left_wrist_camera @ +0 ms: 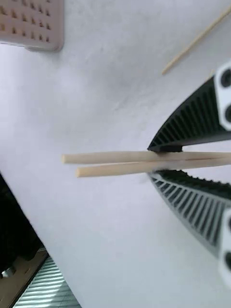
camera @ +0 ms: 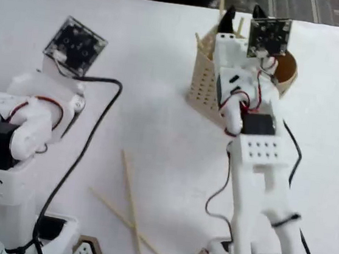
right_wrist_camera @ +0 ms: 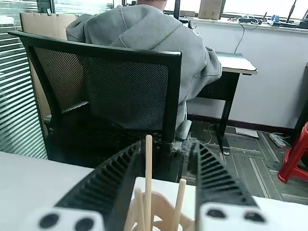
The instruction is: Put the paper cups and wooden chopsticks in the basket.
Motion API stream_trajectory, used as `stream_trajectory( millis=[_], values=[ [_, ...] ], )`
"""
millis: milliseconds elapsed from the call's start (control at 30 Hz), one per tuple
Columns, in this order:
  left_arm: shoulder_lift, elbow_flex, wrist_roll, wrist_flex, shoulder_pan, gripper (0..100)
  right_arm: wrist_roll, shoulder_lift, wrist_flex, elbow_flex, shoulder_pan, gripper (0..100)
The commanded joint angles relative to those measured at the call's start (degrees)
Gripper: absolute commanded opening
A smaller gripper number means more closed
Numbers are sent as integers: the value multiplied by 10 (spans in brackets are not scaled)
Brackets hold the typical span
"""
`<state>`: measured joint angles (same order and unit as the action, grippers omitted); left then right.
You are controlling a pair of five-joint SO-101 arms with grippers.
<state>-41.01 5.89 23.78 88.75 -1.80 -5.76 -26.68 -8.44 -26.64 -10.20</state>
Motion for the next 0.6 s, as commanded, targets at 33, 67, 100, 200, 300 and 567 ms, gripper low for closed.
stream_trajectory(
  millis=[33,67,100,200,300,567],
  values=[
    [-11,-25,-45,-75,-1,23,1,-116,-148,28,-22,13],
    [-11,-25,-53,-90,-1,23,1,-136,-193,20,-29,29],
    [-12,-25,-59,-105,4,23,1,-156,-237,8,-40,37],
    [-13,-30,-68,-131,40,23,1,-207,-334,-48,-77,19],
    [-8,-60,-68,-147,92,23,1,-245,-361,-141,-116,18],
    [-7,-108,-68,-268,195,21,1,-295,-208,-390,-162,18]
  ],
)
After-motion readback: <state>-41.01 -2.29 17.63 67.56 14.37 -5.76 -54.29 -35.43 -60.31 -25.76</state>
